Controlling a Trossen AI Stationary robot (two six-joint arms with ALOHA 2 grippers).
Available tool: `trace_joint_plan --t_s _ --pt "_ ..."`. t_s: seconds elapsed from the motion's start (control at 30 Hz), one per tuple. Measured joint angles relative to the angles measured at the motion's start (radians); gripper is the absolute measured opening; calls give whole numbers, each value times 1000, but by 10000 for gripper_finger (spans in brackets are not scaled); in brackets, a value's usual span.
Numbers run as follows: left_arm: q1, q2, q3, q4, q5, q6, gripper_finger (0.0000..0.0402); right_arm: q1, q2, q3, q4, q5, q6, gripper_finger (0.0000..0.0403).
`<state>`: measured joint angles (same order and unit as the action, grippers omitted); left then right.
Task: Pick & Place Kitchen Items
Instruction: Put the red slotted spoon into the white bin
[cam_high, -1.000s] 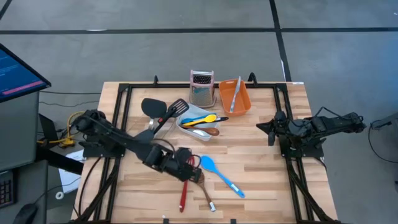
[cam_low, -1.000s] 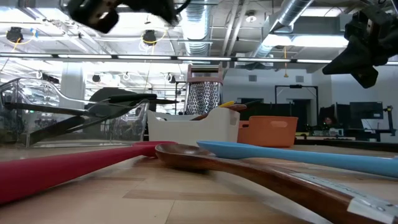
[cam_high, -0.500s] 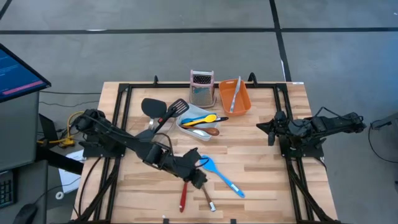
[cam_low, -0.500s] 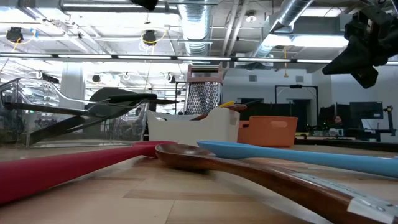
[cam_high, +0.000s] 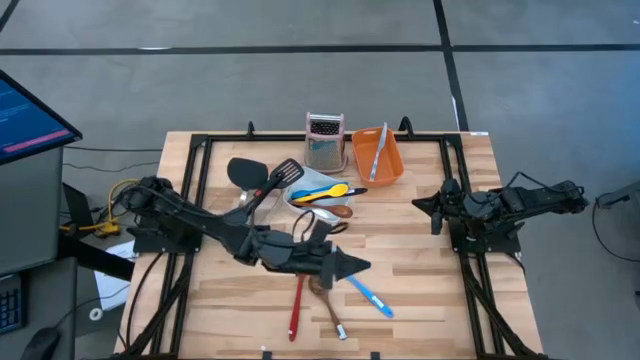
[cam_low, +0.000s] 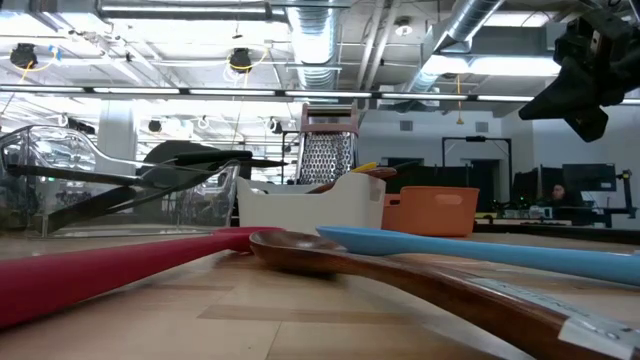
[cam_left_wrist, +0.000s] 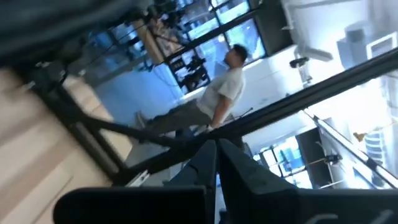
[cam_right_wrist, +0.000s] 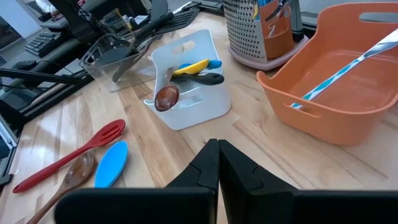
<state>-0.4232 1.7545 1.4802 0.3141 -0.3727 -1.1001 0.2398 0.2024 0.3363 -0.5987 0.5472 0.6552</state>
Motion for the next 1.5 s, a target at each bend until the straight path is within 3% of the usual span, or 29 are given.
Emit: trace_joint_plan --t_s 0.1,0.23,0.33,0.47,0.63,0.83,1.0,1.2,1.33,1.5 --pt "1 93 128 -5 10 48 2 0 0 0 -1 0 -3 0" --pt "17 230 317 -11 123 57 2 0 0 0 -11 0 -8 0" --pt "34 274 389 -95 212 54 1 0 0 0 -26 0 -8 0" --pt "43 245 395 -435 222 -16 1 0 0 0 -25 0 -8 0" --pt "32 225 395 -905 209 -216 1 1 0 0 -24 0 -8 0" --pt "13 238 383 -1226 212 -421 1 1 0 0 -23 0 -8 0" --pt "-2 245 288 -1244 237 -560 1 1 0 0 -22 0 -8 0" --pt "-28 254 151 -1249 408 -706 2 0 0 0 -22 0 -8 0" --pt "-44 255 103 -1252 404 -764 2 0 0 0 -22 1 -8 0" --pt "-47 253 94 -1249 304 -765 2 0 0 0 -21 3 -8 0"
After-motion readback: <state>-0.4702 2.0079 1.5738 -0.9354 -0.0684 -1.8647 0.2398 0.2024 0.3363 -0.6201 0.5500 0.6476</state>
